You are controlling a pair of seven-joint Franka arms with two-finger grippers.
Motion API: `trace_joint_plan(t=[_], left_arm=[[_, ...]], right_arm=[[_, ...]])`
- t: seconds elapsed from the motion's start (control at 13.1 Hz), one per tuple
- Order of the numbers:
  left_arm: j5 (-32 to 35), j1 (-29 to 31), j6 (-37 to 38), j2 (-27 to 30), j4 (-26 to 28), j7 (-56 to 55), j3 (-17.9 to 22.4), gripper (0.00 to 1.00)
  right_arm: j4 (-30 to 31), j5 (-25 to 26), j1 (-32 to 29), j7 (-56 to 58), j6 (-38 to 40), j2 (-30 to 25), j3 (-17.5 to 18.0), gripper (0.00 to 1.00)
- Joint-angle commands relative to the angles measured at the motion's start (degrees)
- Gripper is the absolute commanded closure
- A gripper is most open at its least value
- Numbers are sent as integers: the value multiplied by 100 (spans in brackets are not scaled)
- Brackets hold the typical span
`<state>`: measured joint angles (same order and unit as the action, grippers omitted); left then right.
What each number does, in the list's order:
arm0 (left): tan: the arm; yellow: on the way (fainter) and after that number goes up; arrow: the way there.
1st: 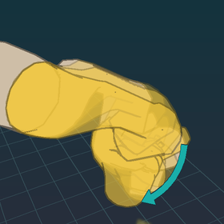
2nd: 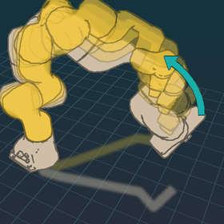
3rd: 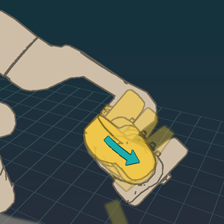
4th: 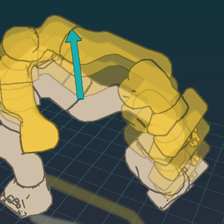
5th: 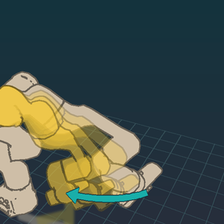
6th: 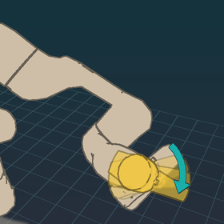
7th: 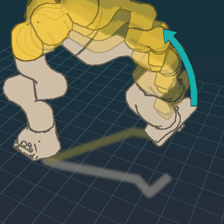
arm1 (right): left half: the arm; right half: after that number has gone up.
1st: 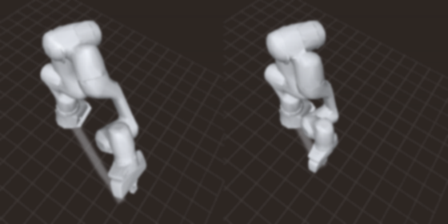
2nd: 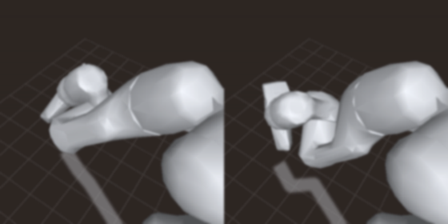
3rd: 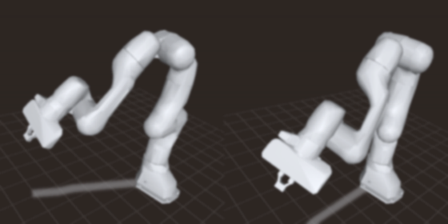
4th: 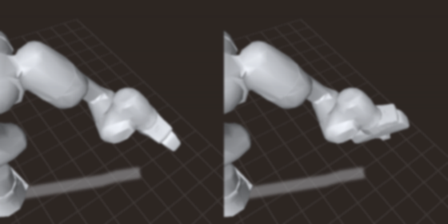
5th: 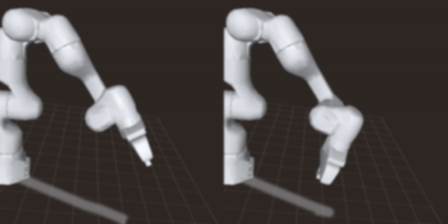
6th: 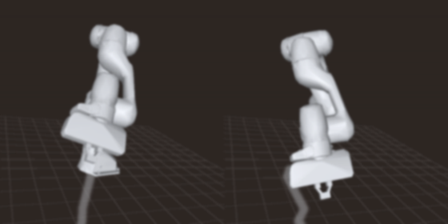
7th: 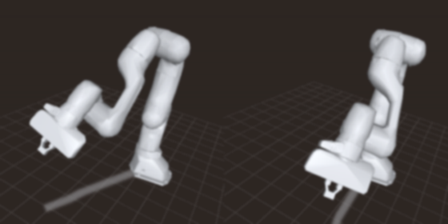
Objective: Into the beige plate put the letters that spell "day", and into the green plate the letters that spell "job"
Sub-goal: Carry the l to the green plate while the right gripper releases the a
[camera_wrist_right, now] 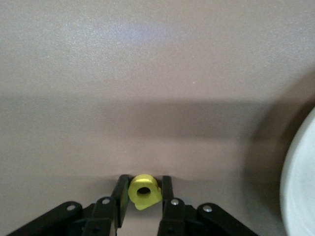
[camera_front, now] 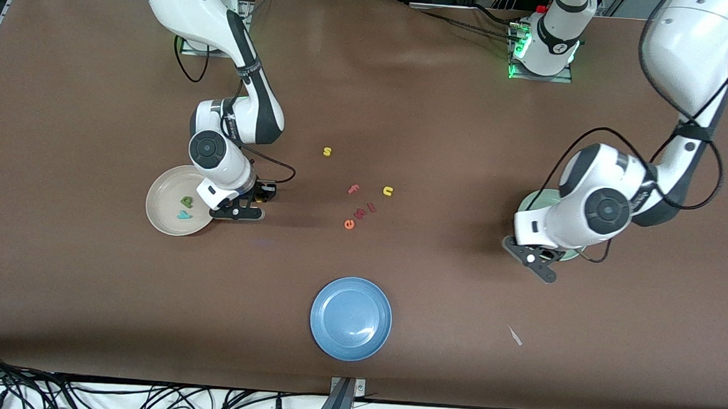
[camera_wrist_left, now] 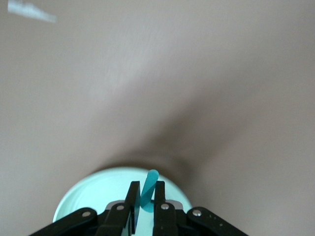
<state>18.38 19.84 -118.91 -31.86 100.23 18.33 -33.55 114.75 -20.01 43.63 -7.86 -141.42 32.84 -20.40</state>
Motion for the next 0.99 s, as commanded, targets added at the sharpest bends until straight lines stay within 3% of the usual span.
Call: trace_joint_plan(t=[0.0, 0.23, 0.38, 0.53, 0.92], left_arm=[[-10, 1342, -228, 532, 1014, 328, -826, 100], [-10, 2144, -430, 540, 1611, 558, -1135, 100], [7, 2550, -1113, 541, 2173, 567, -1250, 100], [392, 2629, -1274, 506, 2220, 558, -1233, 100], [570, 2647, -1468, 356, 2246, 549, -1189, 100]], right_arm=[[-172, -205, -3, 145, -35, 118, 71, 97], [-557, -213, -21, 162, 604, 82, -16, 100], [-883, -205, -21, 197, 1202, 3, -252, 100], [-989, -196, -21, 677, 1633, -85, -586, 100], [-920, -196, -21, 2094, 2092, -120, -1343, 100]])
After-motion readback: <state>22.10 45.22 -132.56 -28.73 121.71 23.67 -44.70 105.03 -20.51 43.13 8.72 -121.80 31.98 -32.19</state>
